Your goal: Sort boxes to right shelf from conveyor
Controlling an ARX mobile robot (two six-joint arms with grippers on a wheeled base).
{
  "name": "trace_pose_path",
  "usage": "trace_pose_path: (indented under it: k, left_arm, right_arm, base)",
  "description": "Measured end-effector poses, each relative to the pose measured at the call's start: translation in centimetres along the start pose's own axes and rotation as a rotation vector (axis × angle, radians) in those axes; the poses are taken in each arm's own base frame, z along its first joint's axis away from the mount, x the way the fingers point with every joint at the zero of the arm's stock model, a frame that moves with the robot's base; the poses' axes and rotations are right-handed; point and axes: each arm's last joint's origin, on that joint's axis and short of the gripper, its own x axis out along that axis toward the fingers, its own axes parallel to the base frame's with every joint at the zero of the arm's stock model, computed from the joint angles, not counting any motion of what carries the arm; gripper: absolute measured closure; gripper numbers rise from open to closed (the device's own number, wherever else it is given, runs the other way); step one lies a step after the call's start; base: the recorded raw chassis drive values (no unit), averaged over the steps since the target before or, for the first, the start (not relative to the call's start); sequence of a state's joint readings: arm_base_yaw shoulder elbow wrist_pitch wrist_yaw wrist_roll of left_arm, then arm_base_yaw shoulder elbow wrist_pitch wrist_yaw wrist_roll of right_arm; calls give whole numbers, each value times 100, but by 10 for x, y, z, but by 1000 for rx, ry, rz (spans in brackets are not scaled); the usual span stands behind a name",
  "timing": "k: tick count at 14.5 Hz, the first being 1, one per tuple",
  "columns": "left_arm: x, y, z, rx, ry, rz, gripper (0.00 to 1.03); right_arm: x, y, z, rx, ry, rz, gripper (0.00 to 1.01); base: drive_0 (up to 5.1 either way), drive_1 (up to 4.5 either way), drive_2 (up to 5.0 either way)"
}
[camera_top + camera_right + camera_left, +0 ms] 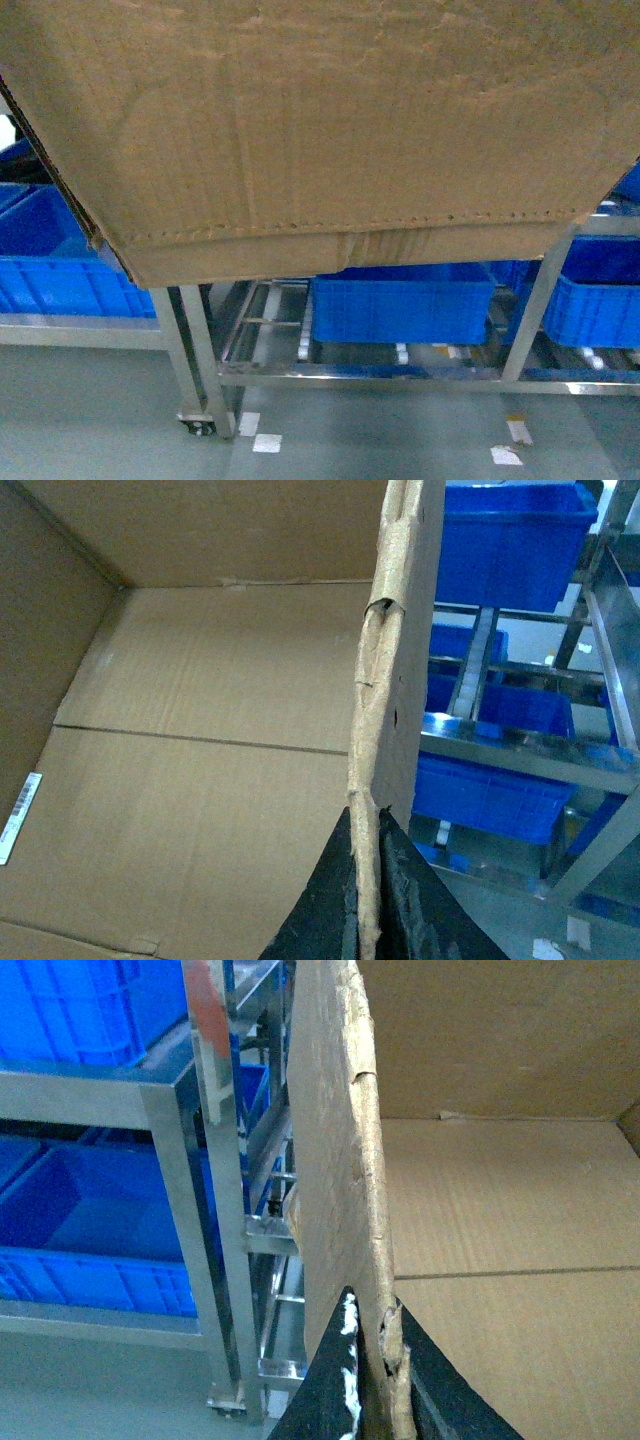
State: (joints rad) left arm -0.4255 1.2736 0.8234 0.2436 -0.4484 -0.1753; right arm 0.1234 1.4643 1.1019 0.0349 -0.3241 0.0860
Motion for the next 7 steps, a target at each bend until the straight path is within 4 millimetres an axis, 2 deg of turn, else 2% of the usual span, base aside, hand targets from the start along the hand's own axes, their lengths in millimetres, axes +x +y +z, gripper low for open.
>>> trace_pose_path:
  k: [4,7]
  left_arm:
    - [0,0,0,2,4,0,100]
    - [0,0,0,-1,-2,0,100]
  right_arm:
    - [0,0,-1,2,7,-1,99]
    - [0,0,-1,0,0,0,99]
  base:
    - [0,0,0]
    - [4,361,-354]
